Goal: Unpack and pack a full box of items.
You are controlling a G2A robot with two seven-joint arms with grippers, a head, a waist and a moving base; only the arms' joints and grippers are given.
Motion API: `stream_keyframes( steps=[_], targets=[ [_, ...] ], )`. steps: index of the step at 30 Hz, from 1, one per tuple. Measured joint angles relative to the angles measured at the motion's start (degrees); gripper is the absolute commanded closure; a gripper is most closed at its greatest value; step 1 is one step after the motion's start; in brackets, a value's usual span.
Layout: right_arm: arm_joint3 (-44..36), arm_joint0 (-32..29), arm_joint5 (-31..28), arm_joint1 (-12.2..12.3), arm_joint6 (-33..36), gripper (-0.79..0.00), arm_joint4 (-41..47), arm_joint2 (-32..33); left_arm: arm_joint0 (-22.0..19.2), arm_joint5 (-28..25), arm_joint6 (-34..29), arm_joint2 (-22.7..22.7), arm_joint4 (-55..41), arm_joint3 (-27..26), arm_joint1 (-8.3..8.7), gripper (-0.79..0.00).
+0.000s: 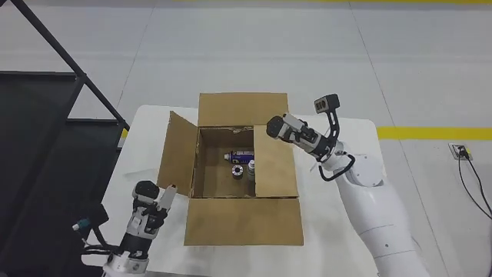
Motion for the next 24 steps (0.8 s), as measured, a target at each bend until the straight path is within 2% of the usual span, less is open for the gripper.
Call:
stream_keyframes(
  steps=[6,10,13,20,24],
  targets=[
    [-6.96,-6.77,-0.55,1.79,-0.02,-0.785,-0.81,5.05,-5.86,2.9,-7.78,7.22,4.05,0.39,-0.45,-0.785],
    [-10.37,-10.94,-0.17,2.66,0.14,-0.785,-0.28,7.5,-8.68,5.64,-7.46,12.12,7.93,0.87,-1.03,-0.785],
    [-11.17,-12.55,0.06,3.07,0.13,-0.785,0.23,8.28,-8.53,5.88,-7.69,13.71,7.42,0.87,-1.24,-0.785],
    [-10.79,-12.4,-0.02,3.63,0.51,-0.785,1.54,8.09,-3.23,1.16,-11.75,14.39,8.96,-1.79,-0.76,-0.785],
    [-10.48,-11.57,0.24,3.86,0.67,-0.785,1.54,7.46,-3.84,1.5,-13.3,15.15,9.36,-0.12,-0.82,-0.785]
  ],
)
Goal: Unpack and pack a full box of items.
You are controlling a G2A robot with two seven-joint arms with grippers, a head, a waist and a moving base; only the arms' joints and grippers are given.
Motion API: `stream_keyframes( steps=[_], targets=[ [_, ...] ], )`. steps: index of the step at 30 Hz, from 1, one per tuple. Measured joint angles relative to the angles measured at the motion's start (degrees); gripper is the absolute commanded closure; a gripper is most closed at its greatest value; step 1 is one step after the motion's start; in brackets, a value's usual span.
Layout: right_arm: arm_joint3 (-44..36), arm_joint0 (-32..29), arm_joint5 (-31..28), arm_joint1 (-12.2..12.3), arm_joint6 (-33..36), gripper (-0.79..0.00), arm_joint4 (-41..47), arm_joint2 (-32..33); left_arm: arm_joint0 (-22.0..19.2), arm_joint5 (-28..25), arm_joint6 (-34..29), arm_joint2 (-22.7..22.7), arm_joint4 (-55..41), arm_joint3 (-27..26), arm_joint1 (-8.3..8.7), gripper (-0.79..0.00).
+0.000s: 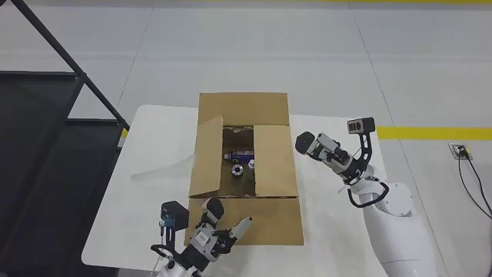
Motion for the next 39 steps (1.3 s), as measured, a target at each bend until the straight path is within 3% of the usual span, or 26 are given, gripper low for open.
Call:
stream_keyframes(
  steps=[8,13,18,23,32,39],
  targets=[
    [0.91,1.48,0.43,0.34,-0.44,-0.785,0.08,-1.5,-3.59,0.94,-1.44,1.86,-1.82,3.92,-0.49,-0.785],
    [0.63,1.64,0.6,0.56,-1.28,-0.785,-0.02,-2.07,-2.08,-4.5,2.01,0.29,-4.0,2.38,-0.33,-0.785],
    [0.29,2.31,1.94,0.61,-1.35,-0.785,-0.73,-4.05,1.52,-7.62,9.23,-4.82,-5.97,0.23,-0.03,-0.785],
    [1.92,6.38,7.4,0.12,0.28,-0.785,-4.47,-9.67,3.99,-7.87,12.8,-12.1,-10.74,0.22,0.23,-0.785],
    [9.68,17.5,15.85,-2.69,-3.26,-0.785,-10.75,-22.64,6.24,-7.9,16.71,-22.46,-17.53,4.0,0.33,-0.785],
    [18.56,25.18,19.9,-5.55,-5.3,-0.785,-11.38,-30.14,7.21,-7.61,14.39,-27.07,-19.45,7.12,0.43,-0.785]
  ],
)
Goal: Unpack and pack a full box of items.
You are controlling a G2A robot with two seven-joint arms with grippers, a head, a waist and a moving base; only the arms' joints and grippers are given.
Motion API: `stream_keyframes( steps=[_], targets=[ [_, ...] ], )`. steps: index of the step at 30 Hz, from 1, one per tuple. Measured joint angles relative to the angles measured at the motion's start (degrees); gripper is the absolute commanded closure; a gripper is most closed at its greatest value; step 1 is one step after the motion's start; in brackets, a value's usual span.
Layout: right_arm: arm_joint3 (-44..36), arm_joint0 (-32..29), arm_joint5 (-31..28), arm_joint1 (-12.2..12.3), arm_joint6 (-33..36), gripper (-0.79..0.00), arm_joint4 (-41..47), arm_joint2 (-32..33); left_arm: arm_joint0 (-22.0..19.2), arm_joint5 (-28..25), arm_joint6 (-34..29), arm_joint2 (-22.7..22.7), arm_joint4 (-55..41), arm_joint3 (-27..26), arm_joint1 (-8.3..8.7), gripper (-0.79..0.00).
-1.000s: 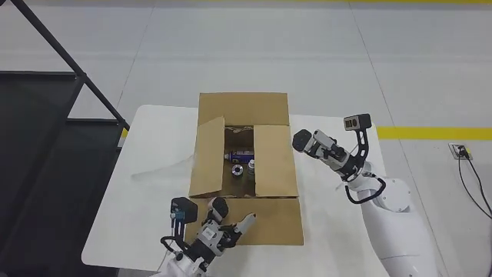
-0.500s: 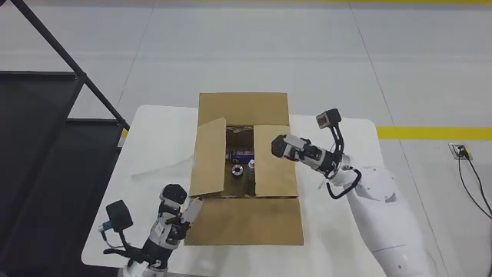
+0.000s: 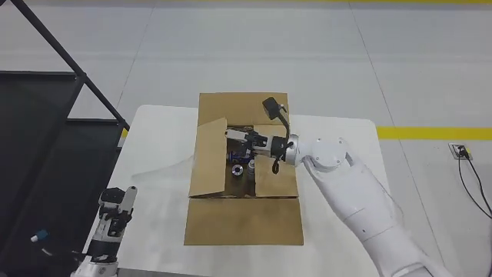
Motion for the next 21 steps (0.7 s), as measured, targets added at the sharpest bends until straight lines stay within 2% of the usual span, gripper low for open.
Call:
stream_keyframes(
  steps=[4,13,21],
  targets=[
    [4.26,3.11,-0.4,-1.8,0.57,-0.785,1.65,-3.29,-0.62,-0.41,-2.67,1.29,1.55,1.84,-0.02,-0.785],
    [9.22,7.87,-4.65,-5.42,0.04,-0.785,5.55,-7.55,-2.7,-0.76,-7.39,7.61,8.08,3.34,-0.27,-0.785],
    [11.8,10.14,-7.72,-9.14,-6.39,-0.785,8.91,-10.64,-5.26,2.42,-7.32,11.27,10.81,4.19,-0.74,-0.785]
  ],
)
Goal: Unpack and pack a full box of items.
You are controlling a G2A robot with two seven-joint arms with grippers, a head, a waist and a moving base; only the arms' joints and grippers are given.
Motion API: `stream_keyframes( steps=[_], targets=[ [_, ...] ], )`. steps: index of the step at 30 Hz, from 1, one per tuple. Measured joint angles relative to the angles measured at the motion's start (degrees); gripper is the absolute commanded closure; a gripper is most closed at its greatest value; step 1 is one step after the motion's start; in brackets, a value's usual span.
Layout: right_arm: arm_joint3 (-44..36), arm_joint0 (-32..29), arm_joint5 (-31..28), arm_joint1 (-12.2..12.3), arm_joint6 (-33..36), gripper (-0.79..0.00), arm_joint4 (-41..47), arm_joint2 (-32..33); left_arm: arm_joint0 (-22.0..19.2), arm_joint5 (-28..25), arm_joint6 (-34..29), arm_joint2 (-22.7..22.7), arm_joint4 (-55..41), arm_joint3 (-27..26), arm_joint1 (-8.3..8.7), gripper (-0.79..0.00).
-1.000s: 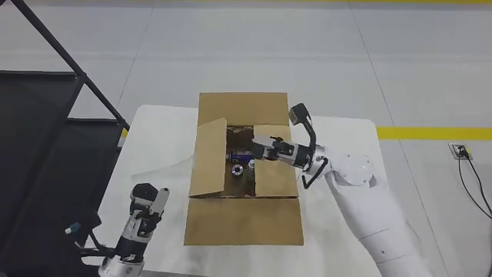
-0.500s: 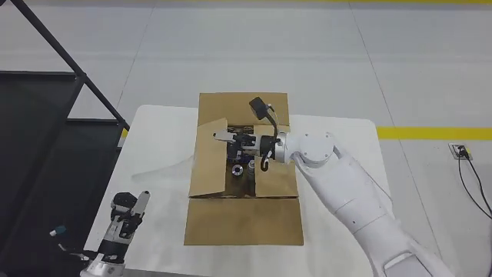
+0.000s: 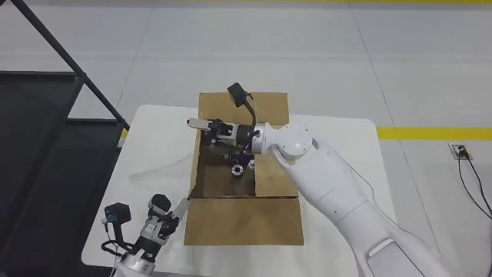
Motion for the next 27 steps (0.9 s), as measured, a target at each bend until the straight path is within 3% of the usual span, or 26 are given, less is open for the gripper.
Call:
stream_keyframes(
  steps=[10,15,20,27],
  targets=[
    [6.92,3.15,-1.97,-5.03,0.23,-0.785,1.31,-4.83,-3.1,5.91,-0.39,0.62,-4.55,0.83,-0.59,-0.785],
    [10.51,4.3,-5.91,-6.8,3.15,-0.785,2.13,-5.59,-4.48,8.33,-0.97,-0.72,-7.98,1.33,-0.76,-0.785],
    [13.5,4.92,-13.02,-6.96,4.73,-0.785,2.79,-4.11,-4.37,9.3,-0.54,-2.85,-9.82,1.65,-0.8,-0.785],
    [15.88,4.63,-19.05,-4.82,4.85,-0.785,3.65,0.36,-4.74,10.46,-1.65,-5.28,-11.04,4.94,-0.75,-0.785]
  ],
)
